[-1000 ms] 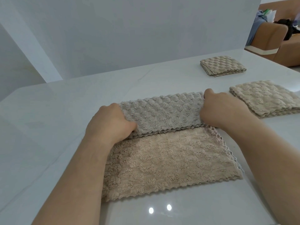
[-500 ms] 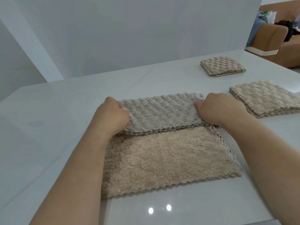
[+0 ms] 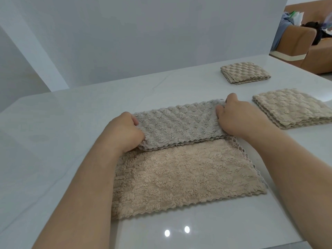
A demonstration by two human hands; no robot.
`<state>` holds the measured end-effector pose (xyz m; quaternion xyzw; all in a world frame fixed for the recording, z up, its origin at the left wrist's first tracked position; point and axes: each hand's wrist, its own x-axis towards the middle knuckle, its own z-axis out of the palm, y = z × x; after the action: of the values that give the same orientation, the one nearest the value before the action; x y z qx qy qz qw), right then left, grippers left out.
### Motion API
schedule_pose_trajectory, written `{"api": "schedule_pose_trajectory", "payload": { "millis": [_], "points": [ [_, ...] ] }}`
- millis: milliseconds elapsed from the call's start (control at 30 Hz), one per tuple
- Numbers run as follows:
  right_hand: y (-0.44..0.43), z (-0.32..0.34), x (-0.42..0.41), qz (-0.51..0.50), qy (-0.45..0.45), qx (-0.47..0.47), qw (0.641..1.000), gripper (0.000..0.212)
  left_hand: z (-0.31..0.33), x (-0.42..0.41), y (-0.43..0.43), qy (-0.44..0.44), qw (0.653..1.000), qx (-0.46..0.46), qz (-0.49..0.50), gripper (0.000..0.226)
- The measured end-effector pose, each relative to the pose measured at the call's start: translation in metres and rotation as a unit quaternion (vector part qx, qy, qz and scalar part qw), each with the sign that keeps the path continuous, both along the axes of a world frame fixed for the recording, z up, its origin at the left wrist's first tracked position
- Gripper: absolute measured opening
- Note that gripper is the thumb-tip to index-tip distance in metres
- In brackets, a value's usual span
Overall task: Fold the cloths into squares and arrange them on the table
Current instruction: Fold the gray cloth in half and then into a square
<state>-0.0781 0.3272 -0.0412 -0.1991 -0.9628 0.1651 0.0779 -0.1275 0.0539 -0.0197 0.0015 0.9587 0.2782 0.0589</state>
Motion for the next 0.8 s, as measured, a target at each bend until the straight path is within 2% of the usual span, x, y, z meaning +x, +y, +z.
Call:
{"api": "schedule_pose_trajectory", "payload": {
  "millis": [167, 300, 433, 667, 733, 800],
  "points": [
    [0.004, 0.0, -0.001, -0.005, 0.034, -0.029, 0.999, 0.018, -0.002, 0.003, 0.005, 0.008, 0.997, 0.078, 0.018, 0.005],
    [0.006, 0.0, -0.003, -0.003, 0.048, -0.041, 0.998, 0.014, -0.004, 0.003, 0.007, 0.007, 0.998, 0.057, 0.017, 0.012],
    [0.008, -0.002, -0.004, 0.008, 0.063, -0.044, 0.997, 0.021, -0.003, 0.0, 0.003, 0.003, 0.999, 0.034, 0.012, 0.024],
    [0.008, -0.009, -0.004, -0.012, -0.034, 0.023, 0.999, 0.02, -0.004, -0.001, -0.001, 0.021, 0.999, -0.045, 0.006, 0.024],
    [0.004, -0.004, -0.002, -0.021, -0.012, 0.067, 0.997, 0.03, 0.0, 0.002, 0.001, 0.048, 0.998, -0.042, 0.016, 0.019],
    [-0.001, 0.003, -0.001, -0.008, 0.043, 0.092, 0.995, 0.038, 0.002, 0.004, 0.007, 0.122, 0.991, -0.06, 0.013, 0.031]
  ]
}}
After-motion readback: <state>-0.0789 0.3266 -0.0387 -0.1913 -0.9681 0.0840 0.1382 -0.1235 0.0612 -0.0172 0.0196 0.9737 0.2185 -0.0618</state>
